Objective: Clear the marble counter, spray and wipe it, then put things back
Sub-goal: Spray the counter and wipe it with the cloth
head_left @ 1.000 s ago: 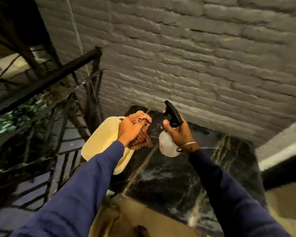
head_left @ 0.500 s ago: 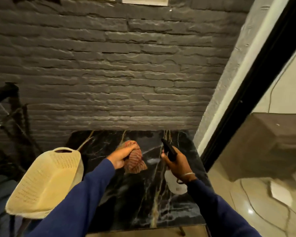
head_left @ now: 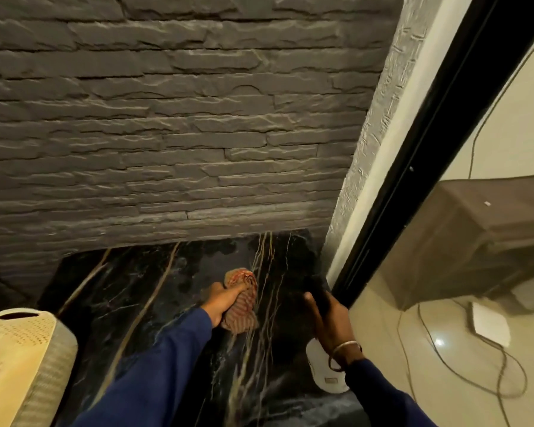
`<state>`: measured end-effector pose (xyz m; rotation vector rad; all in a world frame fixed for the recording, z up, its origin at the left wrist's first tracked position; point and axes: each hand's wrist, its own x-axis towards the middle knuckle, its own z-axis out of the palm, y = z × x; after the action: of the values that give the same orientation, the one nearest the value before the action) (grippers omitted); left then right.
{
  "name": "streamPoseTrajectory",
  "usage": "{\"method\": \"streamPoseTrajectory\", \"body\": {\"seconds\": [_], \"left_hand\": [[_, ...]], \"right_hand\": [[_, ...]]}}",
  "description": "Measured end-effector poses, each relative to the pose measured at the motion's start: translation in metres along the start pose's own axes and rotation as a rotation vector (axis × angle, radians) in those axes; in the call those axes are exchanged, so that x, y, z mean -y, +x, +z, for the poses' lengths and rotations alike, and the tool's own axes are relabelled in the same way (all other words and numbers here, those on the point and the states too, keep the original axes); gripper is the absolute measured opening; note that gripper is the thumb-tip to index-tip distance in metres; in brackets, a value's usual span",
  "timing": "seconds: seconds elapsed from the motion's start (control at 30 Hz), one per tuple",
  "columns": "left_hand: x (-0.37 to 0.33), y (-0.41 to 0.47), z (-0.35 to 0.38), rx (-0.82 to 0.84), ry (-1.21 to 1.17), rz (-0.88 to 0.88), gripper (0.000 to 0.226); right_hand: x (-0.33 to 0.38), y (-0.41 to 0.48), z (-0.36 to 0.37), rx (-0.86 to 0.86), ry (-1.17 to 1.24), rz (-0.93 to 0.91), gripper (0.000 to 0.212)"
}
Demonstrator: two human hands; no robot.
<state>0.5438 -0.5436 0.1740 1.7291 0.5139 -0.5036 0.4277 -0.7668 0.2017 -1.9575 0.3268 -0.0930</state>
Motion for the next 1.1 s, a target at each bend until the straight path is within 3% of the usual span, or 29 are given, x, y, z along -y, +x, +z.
{"method": "streamPoseTrajectory", "body": {"seconds": [0.07, 0.2, 0.4, 0.6, 0.7, 0.77, 0.83, 0.97, 1.03, 1.1], "left_hand": [[-0.004, 0.006, 0.011, 0.011, 0.005, 0.009, 0.039], [-0.008, 0.024, 0.028, 0.032, 0.08, 0.021, 0.038], [-0.001, 0.043, 0.042, -0.052, 0.355, 0.142, 0.066], [0.036, 0.082, 0.037, -0.023, 0.425, 0.317, 0.049], [0.056, 0.099, 0.037, -0.227, 0.902, 0.437, 0.062], [0.076, 0.106, 0.042, -0.221, 1.109, 0.513, 0.073], [0.096, 0.122, 0.048, -0.241, 1.142, 0.574, 0.072], [0.075, 0.174, 0.057, -0.387, 1.012, 0.499, 0.063], [0.047, 0.204, 0.064, -0.467, 0.96, 0.444, 0.065], [0.016, 0.23, 0.078, -0.476, 0.948, 0.394, 0.069]], "right_hand": [[-0.001, 0.004, -0.004, 0.054, -0.004, 0.045, 0.034], [-0.002, 0.012, -0.01, 0.131, -0.025, 0.063, 0.034], [-0.004, 0.016, -0.01, 0.144, 0.04, 0.105, 0.033], [-0.006, 0.025, -0.001, 0.223, 0.011, 0.201, 0.035], [-0.005, 0.032, 0.005, 0.209, 0.002, 0.234, 0.027], [-0.008, 0.041, 0.01, 0.191, -0.009, 0.265, 0.035], [-0.008, 0.05, 0.014, 0.208, -0.072, 0.276, 0.038], [-0.016, 0.075, 0.027, 0.279, -0.066, 0.316, 0.02], [-0.018, 0.084, 0.032, 0.268, -0.054, 0.29, 0.037], [-0.019, 0.094, 0.032, 0.213, -0.063, 0.232, 0.08]]}}
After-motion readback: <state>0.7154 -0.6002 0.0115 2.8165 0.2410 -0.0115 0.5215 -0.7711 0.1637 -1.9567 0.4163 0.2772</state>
